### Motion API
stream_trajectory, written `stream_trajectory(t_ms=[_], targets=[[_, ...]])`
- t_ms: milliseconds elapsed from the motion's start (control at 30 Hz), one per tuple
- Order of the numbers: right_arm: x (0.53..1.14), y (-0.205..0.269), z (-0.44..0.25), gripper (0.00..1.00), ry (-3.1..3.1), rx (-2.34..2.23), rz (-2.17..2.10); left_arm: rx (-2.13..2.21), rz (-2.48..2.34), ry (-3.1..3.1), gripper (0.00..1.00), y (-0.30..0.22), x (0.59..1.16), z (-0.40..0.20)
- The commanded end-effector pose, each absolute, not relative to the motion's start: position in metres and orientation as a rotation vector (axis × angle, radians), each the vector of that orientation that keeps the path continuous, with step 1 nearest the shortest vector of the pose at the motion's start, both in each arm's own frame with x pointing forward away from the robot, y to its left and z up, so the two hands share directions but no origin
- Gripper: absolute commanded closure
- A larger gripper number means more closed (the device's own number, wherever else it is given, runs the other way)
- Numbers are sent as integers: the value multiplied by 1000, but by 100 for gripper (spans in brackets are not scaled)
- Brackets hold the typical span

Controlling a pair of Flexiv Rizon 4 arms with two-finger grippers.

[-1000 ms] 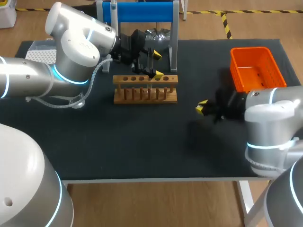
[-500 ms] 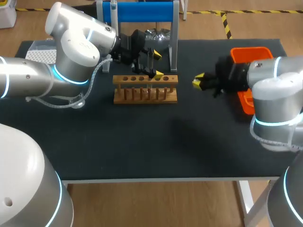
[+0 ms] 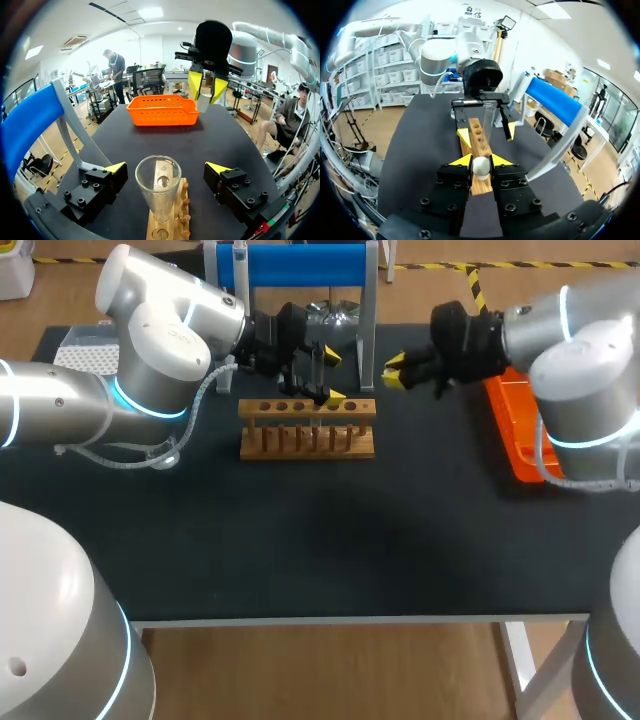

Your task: Invert the test tube, pick up the pipette, mount the tip to pipette, aspirate from beaker and dispense into the tube, eject the tip, return the pipette, and cap with the stopper.

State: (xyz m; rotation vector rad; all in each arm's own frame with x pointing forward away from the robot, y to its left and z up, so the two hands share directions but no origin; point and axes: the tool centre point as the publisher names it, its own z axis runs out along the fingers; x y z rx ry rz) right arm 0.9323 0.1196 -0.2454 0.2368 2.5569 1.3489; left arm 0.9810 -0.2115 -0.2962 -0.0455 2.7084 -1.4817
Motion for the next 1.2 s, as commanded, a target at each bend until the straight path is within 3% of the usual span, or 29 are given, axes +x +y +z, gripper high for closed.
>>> stream_trajectory(t_ms=[33, 1200], targets=[[944, 131, -239, 100, 2692, 181, 1297, -45, -1481, 2711, 0, -212, 982, -296], [980, 198, -208, 100, 2763, 121, 1224, -42, -1448, 2719, 0, -210, 980, -296]])
